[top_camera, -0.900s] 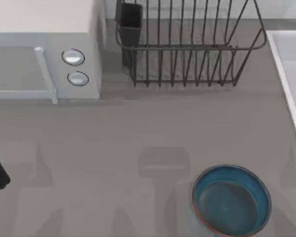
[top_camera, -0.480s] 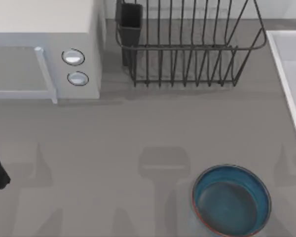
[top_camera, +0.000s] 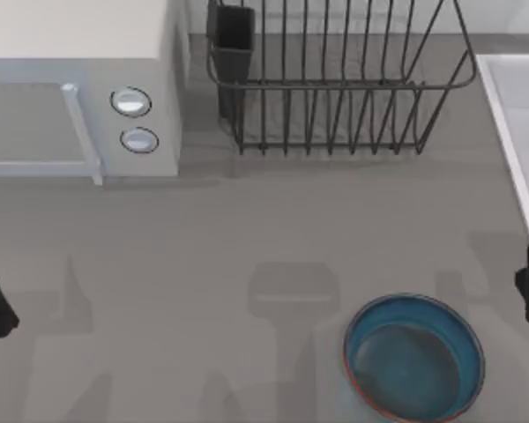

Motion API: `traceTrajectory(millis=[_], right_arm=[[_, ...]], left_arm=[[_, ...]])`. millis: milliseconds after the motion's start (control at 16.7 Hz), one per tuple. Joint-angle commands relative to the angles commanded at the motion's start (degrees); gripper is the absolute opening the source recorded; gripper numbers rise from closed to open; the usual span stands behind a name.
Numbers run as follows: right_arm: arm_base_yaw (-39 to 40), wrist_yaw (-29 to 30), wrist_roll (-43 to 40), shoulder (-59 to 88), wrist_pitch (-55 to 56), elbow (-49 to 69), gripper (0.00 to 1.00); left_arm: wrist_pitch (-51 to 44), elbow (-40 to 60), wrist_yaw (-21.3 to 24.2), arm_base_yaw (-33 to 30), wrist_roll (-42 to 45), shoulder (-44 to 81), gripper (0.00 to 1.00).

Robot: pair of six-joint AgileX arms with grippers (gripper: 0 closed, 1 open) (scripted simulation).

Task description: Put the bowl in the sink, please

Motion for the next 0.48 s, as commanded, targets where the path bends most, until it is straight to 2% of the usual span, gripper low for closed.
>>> traceTrajectory(millis=[240,480], right_arm=[[6.29,-0.14,6.47,19.02,-14.64,13.23,1.0],[10.69,0.1,10.86,30.78,-24.41,23.11,1.0]], left_arm=[[0.0,0.0,0.0,0.0,0.0,0.0,1.0],[0.0,0.0,0.0,0.0,0.0,0.0,1.0]])
